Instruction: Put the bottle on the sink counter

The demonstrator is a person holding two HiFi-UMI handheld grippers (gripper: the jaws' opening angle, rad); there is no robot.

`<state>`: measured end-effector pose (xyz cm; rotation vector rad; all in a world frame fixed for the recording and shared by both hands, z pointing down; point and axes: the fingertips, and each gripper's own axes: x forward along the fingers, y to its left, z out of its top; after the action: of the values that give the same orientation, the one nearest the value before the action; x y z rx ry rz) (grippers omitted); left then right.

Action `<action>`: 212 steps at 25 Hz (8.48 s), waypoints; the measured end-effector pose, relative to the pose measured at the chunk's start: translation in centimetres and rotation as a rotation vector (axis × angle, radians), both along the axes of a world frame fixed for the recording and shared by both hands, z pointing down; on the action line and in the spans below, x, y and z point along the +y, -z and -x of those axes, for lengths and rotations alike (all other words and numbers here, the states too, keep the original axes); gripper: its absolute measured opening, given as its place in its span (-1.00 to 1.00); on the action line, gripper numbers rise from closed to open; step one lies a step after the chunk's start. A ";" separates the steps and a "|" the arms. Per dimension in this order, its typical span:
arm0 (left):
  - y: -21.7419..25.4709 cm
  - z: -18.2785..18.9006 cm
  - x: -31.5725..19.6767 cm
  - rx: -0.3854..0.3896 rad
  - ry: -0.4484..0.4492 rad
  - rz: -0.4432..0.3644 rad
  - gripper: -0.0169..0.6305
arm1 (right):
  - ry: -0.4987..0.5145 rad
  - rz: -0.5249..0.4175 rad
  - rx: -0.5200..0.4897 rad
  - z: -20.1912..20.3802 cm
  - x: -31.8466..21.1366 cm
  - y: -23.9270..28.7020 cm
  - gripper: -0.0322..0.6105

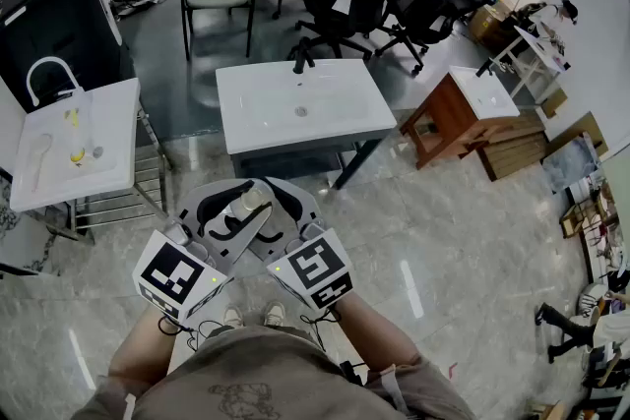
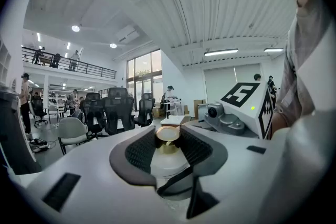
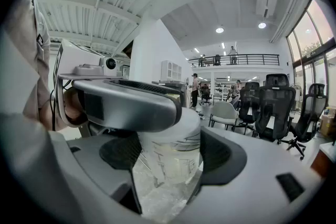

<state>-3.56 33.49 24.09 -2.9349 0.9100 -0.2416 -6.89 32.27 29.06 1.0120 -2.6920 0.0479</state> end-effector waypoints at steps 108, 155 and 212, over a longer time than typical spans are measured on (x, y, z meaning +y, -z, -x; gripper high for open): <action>-10.2 -3.1 -55.7 -0.008 -0.158 0.057 -0.49 | -0.121 0.069 0.053 -3.2 -56.1 -10.4 0.08; -32.2 -5.2 -66.5 -0.042 -0.231 0.087 -0.48 | -0.193 0.209 0.079 -5.2 -66.7 -32.6 0.08; -33.7 -3.8 -67.7 0.038 -0.095 0.219 -0.15 | -0.160 0.318 0.073 -6.2 -66.5 -35.3 0.08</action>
<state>0.25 -34.18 57.84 -3.1833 0.7929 -0.2987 -0.65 -34.26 64.40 1.0980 -2.4295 0.4458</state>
